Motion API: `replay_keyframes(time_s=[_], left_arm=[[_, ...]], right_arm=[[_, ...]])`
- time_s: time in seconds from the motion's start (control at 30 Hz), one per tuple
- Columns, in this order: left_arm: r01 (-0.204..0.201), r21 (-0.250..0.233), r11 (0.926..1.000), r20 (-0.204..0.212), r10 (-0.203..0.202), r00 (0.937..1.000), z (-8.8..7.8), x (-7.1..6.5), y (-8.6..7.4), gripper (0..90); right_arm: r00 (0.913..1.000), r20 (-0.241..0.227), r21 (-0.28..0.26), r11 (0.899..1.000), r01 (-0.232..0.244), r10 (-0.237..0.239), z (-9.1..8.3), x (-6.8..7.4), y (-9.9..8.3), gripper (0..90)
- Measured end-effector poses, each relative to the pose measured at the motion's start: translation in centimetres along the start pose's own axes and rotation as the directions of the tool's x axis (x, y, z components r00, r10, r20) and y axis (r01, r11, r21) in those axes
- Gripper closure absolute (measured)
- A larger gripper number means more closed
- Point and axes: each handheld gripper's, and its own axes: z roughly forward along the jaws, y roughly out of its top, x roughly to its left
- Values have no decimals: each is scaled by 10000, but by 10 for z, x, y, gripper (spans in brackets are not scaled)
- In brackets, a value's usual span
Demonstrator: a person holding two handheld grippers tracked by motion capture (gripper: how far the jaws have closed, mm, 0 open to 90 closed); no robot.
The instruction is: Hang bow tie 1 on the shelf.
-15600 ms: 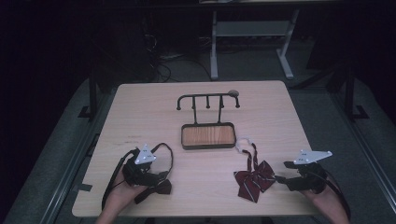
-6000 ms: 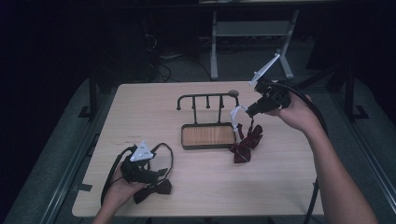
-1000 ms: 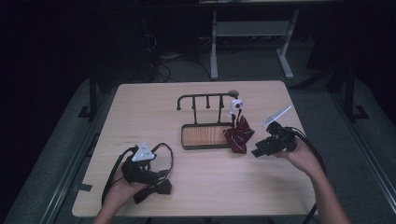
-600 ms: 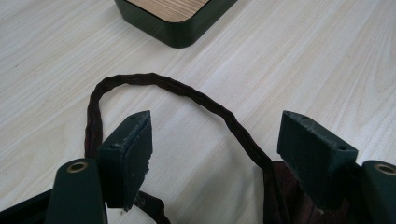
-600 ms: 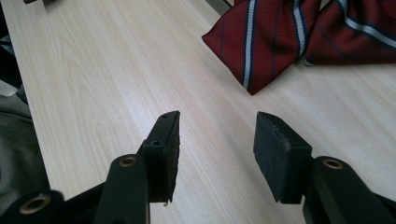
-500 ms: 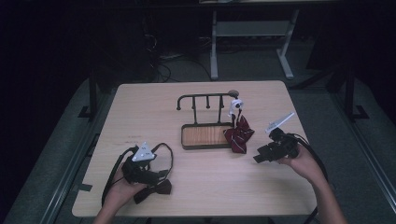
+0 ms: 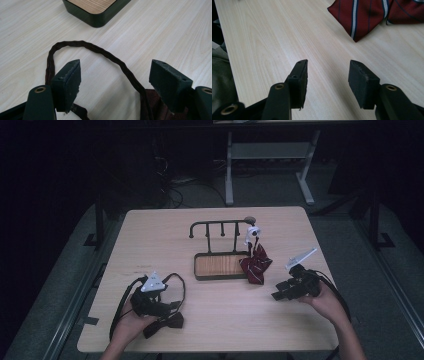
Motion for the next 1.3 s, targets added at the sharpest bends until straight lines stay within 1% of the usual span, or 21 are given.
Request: replay_keyframes(time_s=[0.03,0.07,0.1,0.13,0.2,0.3,0.37,0.53,0.6,0.73,0.77,0.8,0.9,0.93,1.0,1.03,1.1,1.13,1.17,1.27,1.3], left_arm=[[24,-2,10000,-11,-24,10000,1,0,0,260],[-72,60,10000,-17,72,10000,1,0,0,260],[-22,60,10000,-4,22,10000,2,0,0,260],[-87,114,9999,-21,87,10000,2,0,1,261],[-62,83,9999,-36,63,10000,2,0,1,260],[-81,127,9999,-66,82,9999,1,0,2,261],[-135,203,9997,-104,137,9999,1,1,3,269],[-259,277,9993,-261,266,9993,-1,6,10,334],[-204,326,9993,-328,215,9992,-1,9,11,375],[-391,822,9959,-682,448,9967,1,17,15,419],[-346,905,9953,-691,409,9968,2,19,16,428],[-180,977,9951,-620,241,9978,3,22,17,436],[-122,1260,9920,-650,206,9977,7,31,20,468],[-34,1333,9911,-671,124,9977,8,34,21,472],[-39,1445,9895,-656,135,9978,10,38,24,491],[-36,1563,9877,-678,143,9976,11,41,25,499],[110,1713,9852,-620,-4,9981,14,44,26,506],[254,1817,9830,-654,-137,9978,16,47,27,505],[230,1975,9800,-641,-105,9979,18,50,28,504],[428,2229,9739,-660,-287,9974,22,57,30,513],[440,2220,9740,-657,-301,9974,24,59,30,517]], right_arm=[[10000,15,-41,10000,35,-35,0,0,-1,495],[10000,-14,-6,10000,32,-32,1,1,-2,493],[10000,44,20,10000,53,-53,1,2,-2,490],[9999,90,40,10000,69,-70,2,2,-2,486],[10000,91,117,9999,30,-31,1,4,-3,485],[9998,172,54,9999,87,-88,1,6,-4,478],[9998,198,-43,10000,14,-13,2,7,-7,477],[9997,192,-92,9998,-172,174,7,8,-14,466],[9995,193,-169,9996,-237,240,7,10,-15,457],[9995,226,-274,9994,-223,229,5,13,-15,432],[9995,232,-270,9994,-216,222,5,14,-15,427],[9995,258,-260,9995,-196,203,5,14,-15,427],[9993,278,-304,9993,-225,233,5,12,-16,426],[9993,279,-315,9992,-237,246,5,12,-16,426],[9992,287,-291,9992,-265,273,6,12,-17,426],[9992,294,-292,9992,-261,269,6,12,-17,425],[9991,339,-292,9993,-228,238,6,13,-17,414],[9990,355,-295,9993,-243,254,7,13,-17,415],[9990,355,-293,9992,-264,274,7,13,-17,417],[9987,411,-315,9991,-275,288,7,11,-18,418],[9988,401,-303,9991,-283,295,7,11,-18,418]])
